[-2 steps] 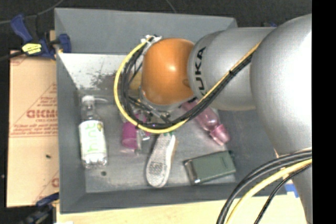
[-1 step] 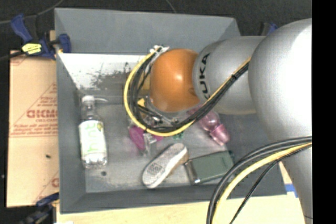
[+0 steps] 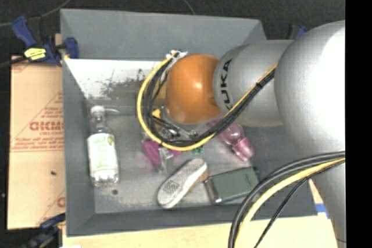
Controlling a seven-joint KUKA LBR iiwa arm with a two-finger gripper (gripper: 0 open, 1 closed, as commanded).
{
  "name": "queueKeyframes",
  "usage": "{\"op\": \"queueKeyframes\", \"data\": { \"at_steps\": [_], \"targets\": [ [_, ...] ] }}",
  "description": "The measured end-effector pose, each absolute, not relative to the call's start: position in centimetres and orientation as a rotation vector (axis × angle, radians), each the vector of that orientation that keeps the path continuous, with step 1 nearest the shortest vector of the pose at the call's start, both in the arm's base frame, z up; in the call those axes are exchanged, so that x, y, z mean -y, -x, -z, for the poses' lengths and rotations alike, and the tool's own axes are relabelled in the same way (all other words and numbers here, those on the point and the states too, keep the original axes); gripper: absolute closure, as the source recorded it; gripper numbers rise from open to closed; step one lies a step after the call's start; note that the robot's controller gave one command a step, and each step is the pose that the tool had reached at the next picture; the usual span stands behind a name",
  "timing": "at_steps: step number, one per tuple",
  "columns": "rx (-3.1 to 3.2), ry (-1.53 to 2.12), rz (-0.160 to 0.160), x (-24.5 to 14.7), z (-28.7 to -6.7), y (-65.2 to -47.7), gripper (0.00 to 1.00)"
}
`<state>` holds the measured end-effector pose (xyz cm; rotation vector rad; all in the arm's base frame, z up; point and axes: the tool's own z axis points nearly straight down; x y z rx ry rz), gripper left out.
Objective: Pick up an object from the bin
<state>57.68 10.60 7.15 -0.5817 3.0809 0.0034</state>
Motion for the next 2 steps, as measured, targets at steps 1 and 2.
{"op": "queueKeyframes", "data": {
  "at_steps": [1, 2],
  "targets": [
    [-3.067, 0.629, -0.003, -9.1, -7.8, -58.6, 1.0],
    [-3.056, 0.678, -0.005, -8.6, -8.2, -60.0, 1.0]
  ]
}}
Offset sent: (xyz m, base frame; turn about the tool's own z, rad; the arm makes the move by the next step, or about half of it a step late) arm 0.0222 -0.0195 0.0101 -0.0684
